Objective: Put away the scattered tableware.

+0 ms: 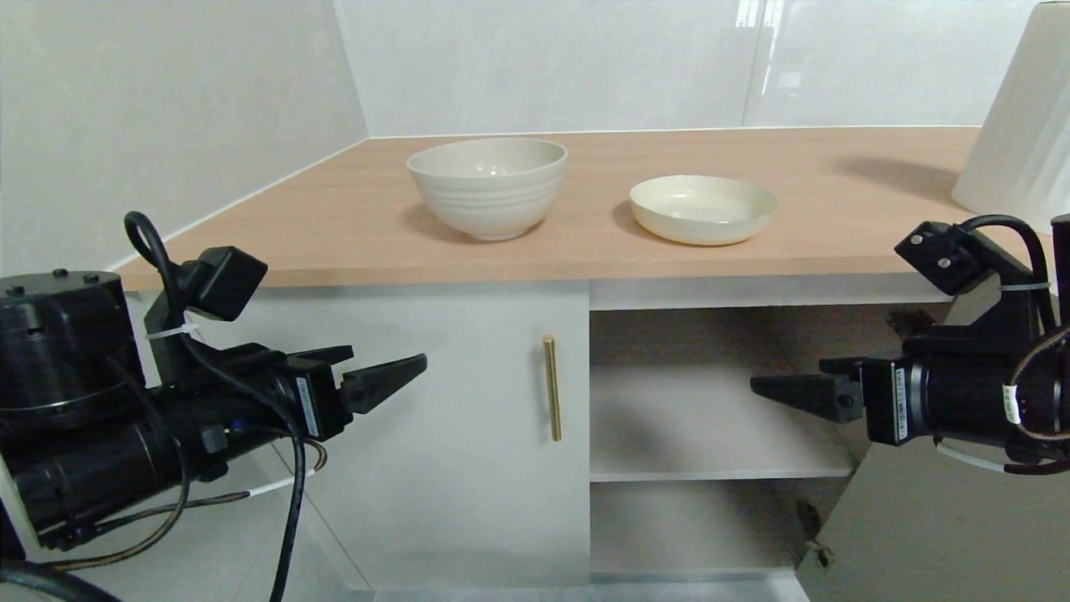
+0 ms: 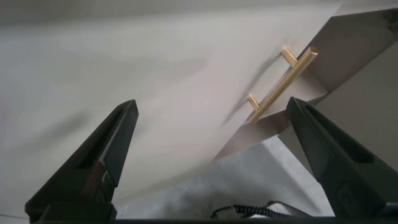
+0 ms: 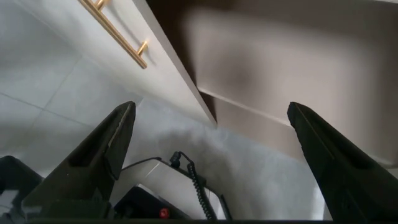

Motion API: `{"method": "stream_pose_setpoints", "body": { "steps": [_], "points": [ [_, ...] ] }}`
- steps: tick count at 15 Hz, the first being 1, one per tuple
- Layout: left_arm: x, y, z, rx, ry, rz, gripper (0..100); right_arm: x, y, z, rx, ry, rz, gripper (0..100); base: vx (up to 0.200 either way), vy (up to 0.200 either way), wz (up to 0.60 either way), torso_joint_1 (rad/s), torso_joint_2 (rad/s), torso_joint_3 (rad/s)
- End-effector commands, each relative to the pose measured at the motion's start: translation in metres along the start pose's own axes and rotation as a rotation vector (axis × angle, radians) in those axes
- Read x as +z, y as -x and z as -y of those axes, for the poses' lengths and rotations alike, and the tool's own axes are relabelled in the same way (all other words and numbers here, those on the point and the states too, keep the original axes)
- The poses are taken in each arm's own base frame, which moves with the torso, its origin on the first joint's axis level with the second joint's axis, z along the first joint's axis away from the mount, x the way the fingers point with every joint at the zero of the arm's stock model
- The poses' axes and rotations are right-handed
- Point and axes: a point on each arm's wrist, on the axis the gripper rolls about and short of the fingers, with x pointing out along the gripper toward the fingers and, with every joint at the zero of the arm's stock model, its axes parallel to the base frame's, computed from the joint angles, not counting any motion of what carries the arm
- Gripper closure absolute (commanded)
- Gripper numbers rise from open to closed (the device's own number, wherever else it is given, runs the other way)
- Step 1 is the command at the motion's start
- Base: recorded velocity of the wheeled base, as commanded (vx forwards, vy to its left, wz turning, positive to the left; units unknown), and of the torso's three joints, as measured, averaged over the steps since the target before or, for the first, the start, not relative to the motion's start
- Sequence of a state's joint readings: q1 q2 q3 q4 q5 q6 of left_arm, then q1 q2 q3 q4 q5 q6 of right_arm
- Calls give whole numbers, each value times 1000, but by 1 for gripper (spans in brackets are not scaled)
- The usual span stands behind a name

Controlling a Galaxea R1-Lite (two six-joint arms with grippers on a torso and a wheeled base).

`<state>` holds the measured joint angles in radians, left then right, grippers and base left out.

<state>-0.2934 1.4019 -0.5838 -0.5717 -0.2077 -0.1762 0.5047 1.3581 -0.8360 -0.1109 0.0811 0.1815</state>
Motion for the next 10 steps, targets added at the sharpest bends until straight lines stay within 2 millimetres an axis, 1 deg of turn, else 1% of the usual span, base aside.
{"method": "stream_pose_setpoints", "body": {
  "steps": [1, 5, 10],
  "points": [
    [0, 0, 0, -1, 0, 1, 0, -2, 1, 0, 2, 7, 9, 0, 0, 0, 0, 0, 0, 0],
    [0, 0, 0, -1, 0, 1, 0, -8, -2, 2, 9, 60, 58, 0, 0, 0, 0, 0, 0, 0],
    [2, -1, -3, 11, 4, 5, 0, -11, -2, 2, 10, 74, 56, 0, 0, 0, 0, 0, 0, 0]
  ]
}}
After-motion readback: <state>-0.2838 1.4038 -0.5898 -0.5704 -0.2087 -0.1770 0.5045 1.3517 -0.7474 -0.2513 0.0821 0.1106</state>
